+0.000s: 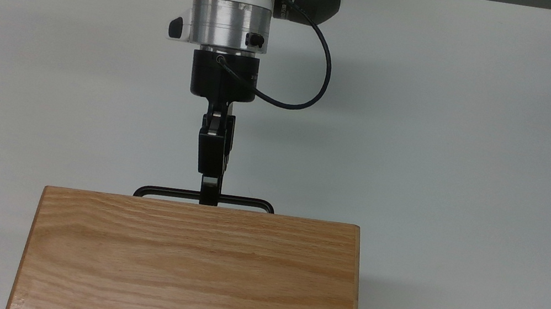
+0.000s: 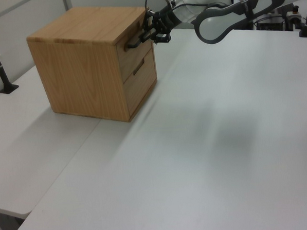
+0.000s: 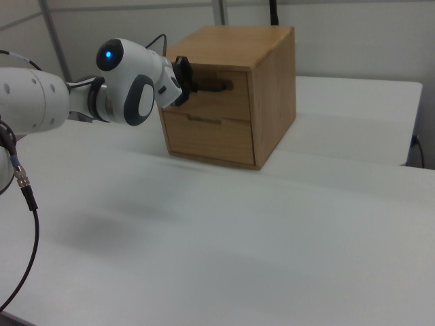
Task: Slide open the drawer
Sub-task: 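Pull the handle outward, sliding the upper drawer out of the cabinet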
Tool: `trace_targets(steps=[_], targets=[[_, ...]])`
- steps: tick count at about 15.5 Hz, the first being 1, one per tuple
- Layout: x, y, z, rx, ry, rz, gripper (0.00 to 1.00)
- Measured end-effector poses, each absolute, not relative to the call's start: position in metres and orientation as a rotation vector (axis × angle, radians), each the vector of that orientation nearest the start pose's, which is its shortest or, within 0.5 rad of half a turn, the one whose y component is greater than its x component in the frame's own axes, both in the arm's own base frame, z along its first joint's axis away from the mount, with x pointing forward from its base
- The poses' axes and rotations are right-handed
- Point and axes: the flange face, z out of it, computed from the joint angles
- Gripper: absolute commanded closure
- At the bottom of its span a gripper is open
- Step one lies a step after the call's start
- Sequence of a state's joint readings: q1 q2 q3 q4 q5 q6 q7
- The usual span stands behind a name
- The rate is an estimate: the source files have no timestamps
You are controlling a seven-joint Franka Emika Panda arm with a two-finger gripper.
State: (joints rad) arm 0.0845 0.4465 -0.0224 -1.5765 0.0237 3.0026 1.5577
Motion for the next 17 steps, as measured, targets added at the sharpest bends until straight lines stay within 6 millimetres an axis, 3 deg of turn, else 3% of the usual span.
trace_targets(steps=[7, 17], targets=[[0.711, 0.046, 0.505, -1.683, 1.584, -0.823, 0.95], [0.630, 0.041, 0.515, -1.708, 1.638, -0.767, 0.95]])
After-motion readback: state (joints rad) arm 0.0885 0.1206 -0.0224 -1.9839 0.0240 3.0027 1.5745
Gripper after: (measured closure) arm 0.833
